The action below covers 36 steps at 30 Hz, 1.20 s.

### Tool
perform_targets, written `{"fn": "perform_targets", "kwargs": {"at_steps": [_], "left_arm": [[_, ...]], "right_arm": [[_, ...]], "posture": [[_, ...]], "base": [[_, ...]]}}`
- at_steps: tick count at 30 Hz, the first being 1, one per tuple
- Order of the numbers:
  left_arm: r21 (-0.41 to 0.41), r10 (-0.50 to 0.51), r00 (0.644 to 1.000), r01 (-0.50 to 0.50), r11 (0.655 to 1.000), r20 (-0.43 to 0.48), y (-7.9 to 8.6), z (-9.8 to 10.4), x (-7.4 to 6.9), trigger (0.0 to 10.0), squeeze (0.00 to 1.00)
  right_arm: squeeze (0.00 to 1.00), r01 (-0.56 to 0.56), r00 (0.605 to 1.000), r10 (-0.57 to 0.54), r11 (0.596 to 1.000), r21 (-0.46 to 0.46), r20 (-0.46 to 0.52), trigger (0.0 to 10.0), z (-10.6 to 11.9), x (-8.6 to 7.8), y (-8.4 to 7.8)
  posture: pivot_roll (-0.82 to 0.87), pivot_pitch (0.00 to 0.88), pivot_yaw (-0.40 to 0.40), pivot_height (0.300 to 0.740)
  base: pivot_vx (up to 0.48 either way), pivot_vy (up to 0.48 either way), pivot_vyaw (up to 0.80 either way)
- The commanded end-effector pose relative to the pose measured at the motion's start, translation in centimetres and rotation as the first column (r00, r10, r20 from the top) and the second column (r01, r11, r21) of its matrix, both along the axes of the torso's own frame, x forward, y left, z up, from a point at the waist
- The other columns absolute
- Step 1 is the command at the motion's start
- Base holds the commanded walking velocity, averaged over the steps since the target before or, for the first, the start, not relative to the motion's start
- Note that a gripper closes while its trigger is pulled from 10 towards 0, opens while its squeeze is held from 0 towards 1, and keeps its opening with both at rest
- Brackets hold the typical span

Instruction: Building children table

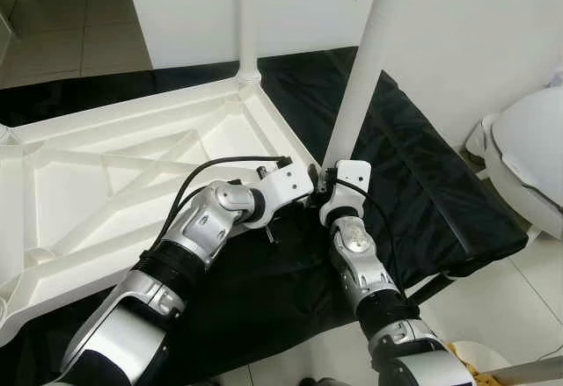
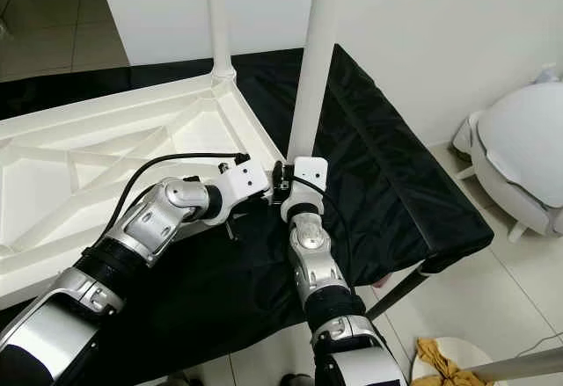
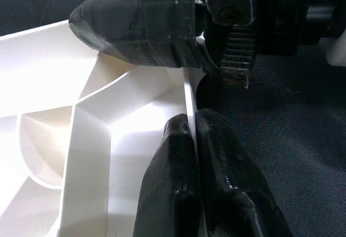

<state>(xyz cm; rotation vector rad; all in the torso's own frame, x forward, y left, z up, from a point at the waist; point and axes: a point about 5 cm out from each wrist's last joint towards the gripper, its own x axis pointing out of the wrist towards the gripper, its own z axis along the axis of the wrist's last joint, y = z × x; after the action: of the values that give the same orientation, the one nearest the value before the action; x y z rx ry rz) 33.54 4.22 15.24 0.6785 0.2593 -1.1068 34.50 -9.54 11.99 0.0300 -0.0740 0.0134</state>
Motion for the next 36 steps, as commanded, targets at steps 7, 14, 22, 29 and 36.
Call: {"fn": "perform_targets", "kwargs": {"at_steps": [7,14,22,29,36], "left_arm": [[0.046,-0.018,1.000,0.019,0.999,-0.021,0.1,-1.1,-0.3,10.0,0.00],[0.043,-0.021,1.000,0.022,0.999,-0.013,0.0,-0.8,-0.1,10.0,0.00],[0.049,-0.017,1.000,0.018,0.999,-0.012,0.3,-0.6,0.0,10.0,0.00],[0.047,0.004,1.000,-0.003,0.999,-0.007,1.0,-0.3,0.3,10.0,0.00],[0.047,0.005,1.000,-0.004,0.999,-0.013,1.0,-0.3,0.3,10.0,0.00]], "right_arm": [[1.00,0.060,0.989,-0.055,0.997,0.037,-0.137,10.0,-2.6,-0.6,-2.7],[0.00,-0.139,0.988,0.140,0.990,0.010,-0.069,10.0,-1.1,0.5,-2.1],[0.00,-0.375,0.927,0.375,0.924,-0.068,-0.013,10.0,0.1,0.8,-2.0],[0.00,-0.608,0.793,0.609,0.786,-0.115,-0.027,10.0,0.1,0.5,-2.1],[0.00,-0.662,0.747,0.663,0.731,-0.167,-0.061,6.0,0.3,0.8,-3.1]], "posture": [[-0.05,0.027,-0.012,0.740],[-0.05,0.030,-0.005,0.740],[-0.04,0.038,0.002,0.740],[-0.02,0.057,0.030,0.740],[-0.02,0.064,0.042,0.740]], "base": [[0.000,0.000,0.00],[0.000,0.000,0.00],[0.000,0.000,0.00],[0.000,0.000,0.00],[0.000,0.000,0.00]]}}
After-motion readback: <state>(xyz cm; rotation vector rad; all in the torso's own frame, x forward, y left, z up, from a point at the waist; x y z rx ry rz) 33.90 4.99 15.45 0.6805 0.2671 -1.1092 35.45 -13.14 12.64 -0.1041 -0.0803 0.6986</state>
